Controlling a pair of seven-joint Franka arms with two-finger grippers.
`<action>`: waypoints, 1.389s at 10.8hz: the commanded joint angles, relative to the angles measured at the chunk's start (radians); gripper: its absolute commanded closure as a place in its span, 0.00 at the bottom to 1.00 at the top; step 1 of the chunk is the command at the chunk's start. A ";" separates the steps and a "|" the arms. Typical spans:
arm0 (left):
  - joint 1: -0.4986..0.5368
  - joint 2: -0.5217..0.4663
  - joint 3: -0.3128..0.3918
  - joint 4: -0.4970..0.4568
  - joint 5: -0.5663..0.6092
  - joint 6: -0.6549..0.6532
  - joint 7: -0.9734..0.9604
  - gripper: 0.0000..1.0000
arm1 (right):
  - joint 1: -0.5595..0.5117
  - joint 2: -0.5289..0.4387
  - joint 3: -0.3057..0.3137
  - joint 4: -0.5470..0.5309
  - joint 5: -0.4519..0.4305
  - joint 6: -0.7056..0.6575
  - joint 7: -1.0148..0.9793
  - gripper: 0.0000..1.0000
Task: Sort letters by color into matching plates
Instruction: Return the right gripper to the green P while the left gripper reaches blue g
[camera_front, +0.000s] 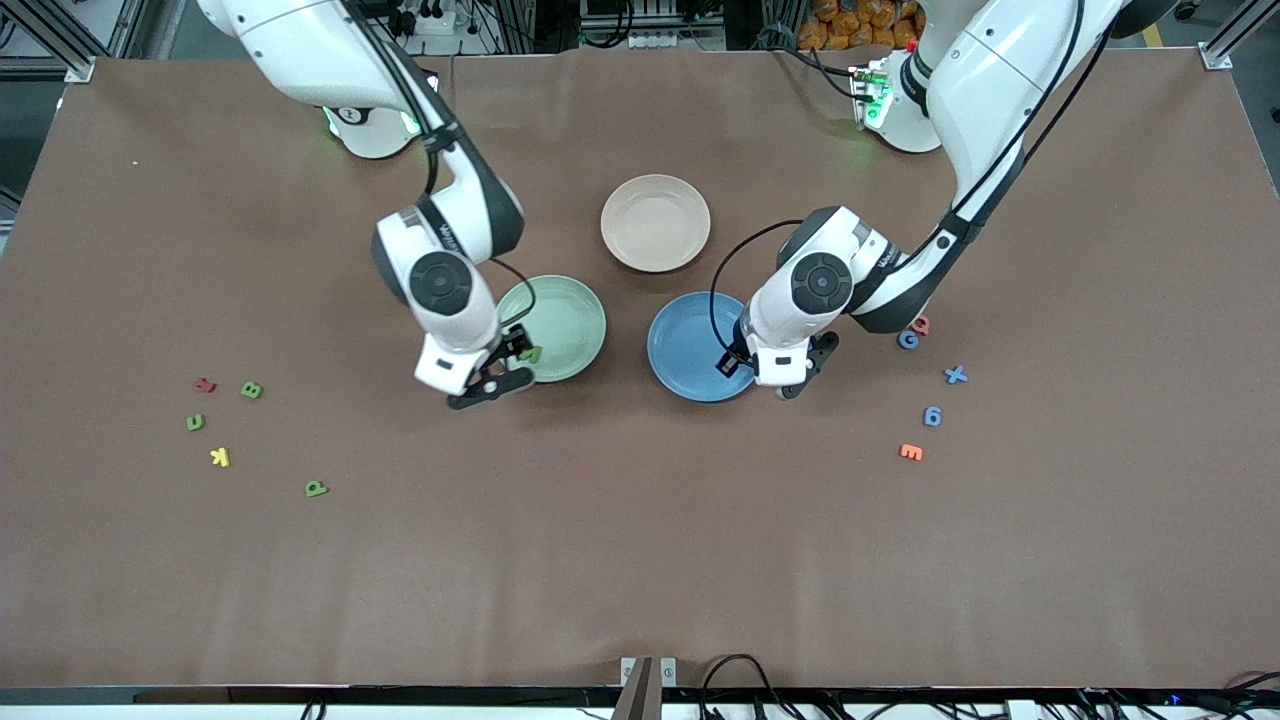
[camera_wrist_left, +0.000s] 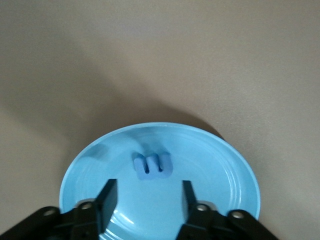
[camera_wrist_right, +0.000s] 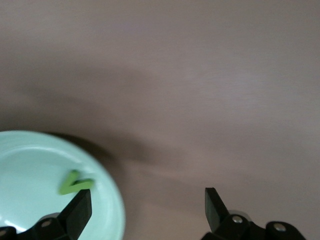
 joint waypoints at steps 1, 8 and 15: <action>-0.009 0.006 0.001 0.026 0.032 0.007 -0.039 0.00 | -0.147 -0.027 0.014 0.014 -0.029 -0.017 -0.049 0.00; 0.022 -0.095 0.002 0.003 0.125 -0.107 -0.034 0.00 | -0.434 0.026 0.015 0.112 -0.029 0.004 -0.262 0.00; 0.197 -0.261 -0.015 -0.068 0.219 -0.194 0.527 0.00 | -0.540 0.130 0.037 0.142 -0.023 0.219 -0.565 0.00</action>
